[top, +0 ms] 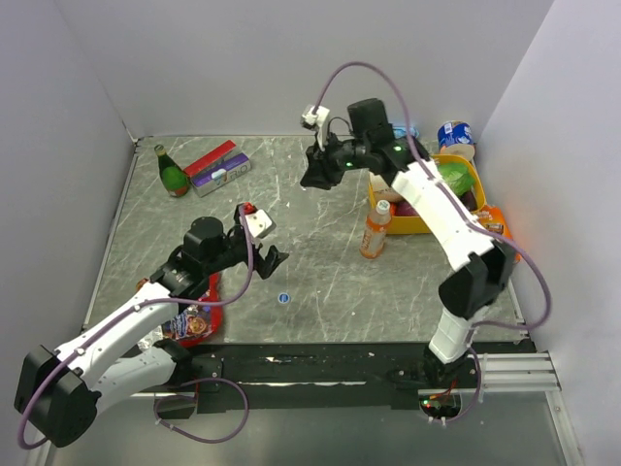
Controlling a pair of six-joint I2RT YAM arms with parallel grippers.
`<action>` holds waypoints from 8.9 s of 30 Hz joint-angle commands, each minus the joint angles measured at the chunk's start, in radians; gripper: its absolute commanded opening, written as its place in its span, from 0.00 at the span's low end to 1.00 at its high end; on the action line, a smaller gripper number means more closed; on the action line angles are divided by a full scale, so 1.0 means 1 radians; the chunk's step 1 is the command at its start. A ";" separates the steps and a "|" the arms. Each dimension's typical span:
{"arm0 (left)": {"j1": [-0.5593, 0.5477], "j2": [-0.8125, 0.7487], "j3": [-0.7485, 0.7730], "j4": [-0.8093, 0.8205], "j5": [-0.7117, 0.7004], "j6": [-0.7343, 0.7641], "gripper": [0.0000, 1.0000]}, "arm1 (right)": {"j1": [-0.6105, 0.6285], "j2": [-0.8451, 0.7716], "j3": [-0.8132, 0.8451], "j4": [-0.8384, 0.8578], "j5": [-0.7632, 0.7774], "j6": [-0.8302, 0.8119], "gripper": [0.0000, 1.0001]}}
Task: Screw on the bottle caps
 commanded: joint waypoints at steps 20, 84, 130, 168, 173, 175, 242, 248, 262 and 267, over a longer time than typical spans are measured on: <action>0.004 0.099 0.009 0.246 0.065 -0.082 0.97 | 0.095 -0.178 0.029 -0.047 -0.296 0.070 0.00; 0.432 -0.277 -0.057 0.051 -0.124 -0.372 0.01 | 0.492 0.242 -0.361 -0.130 0.128 -1.182 0.55; -0.037 0.085 -0.153 0.313 0.353 0.325 0.01 | 0.320 -0.448 -0.208 -0.332 0.046 -0.698 0.25; -0.094 0.077 -0.187 0.563 0.208 0.217 0.01 | 0.325 -0.281 -0.131 -0.446 0.107 -0.488 0.27; -0.134 0.077 -0.204 0.646 0.091 0.191 0.01 | 0.319 -0.190 -0.050 -0.456 0.162 -0.286 0.25; -0.163 0.082 -0.215 0.672 -0.018 0.191 0.01 | 0.312 -0.161 -0.021 -0.461 0.196 -0.206 0.24; -0.174 0.094 -0.244 0.428 0.115 0.336 0.01 | 0.371 -0.488 -0.238 -0.519 0.032 -1.083 0.66; -0.172 0.085 -0.241 0.421 0.117 0.345 0.01 | 0.389 -0.466 -0.238 -0.564 0.043 -1.117 0.66; -0.174 0.085 -0.230 0.427 0.134 0.362 0.01 | 0.409 -0.422 -0.258 -0.481 0.098 -1.077 0.56; -0.172 0.088 -0.230 0.431 0.135 0.352 0.01 | 0.411 -0.409 -0.264 -0.469 0.122 -1.060 0.47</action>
